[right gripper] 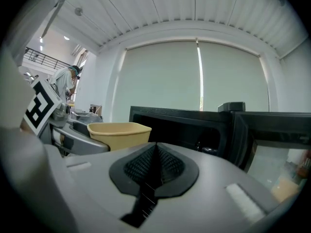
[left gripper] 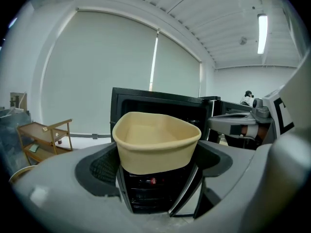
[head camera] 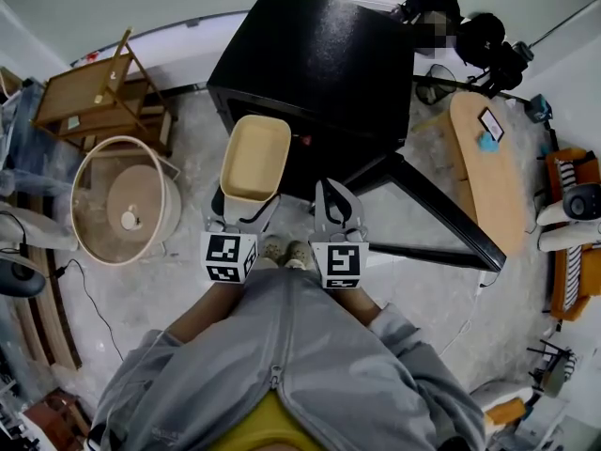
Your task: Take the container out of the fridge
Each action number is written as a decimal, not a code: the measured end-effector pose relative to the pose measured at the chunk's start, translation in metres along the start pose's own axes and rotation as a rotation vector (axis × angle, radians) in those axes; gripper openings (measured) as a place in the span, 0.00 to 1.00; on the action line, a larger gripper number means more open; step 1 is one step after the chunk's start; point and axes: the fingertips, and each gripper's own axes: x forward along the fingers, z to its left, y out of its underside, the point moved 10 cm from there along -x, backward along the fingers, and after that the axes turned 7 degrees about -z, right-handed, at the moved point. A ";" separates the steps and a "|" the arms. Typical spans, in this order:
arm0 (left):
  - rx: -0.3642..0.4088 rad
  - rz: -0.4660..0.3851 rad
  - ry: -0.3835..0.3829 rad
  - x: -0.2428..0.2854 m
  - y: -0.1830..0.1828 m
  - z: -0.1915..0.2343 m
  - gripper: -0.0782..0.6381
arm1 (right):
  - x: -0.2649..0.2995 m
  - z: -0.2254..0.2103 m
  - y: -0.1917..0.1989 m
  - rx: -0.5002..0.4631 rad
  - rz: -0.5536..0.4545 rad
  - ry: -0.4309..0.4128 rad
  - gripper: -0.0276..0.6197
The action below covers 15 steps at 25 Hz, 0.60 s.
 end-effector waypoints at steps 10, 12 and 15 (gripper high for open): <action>0.000 -0.013 0.006 -0.001 -0.002 0.002 0.79 | -0.002 0.005 0.002 0.011 0.011 -0.003 0.04; 0.002 -0.015 0.012 0.000 -0.003 0.002 0.79 | -0.002 0.005 0.002 0.011 0.013 0.001 0.04; 0.005 -0.016 0.020 0.001 -0.003 0.000 0.79 | -0.003 0.004 0.002 0.009 0.016 0.005 0.04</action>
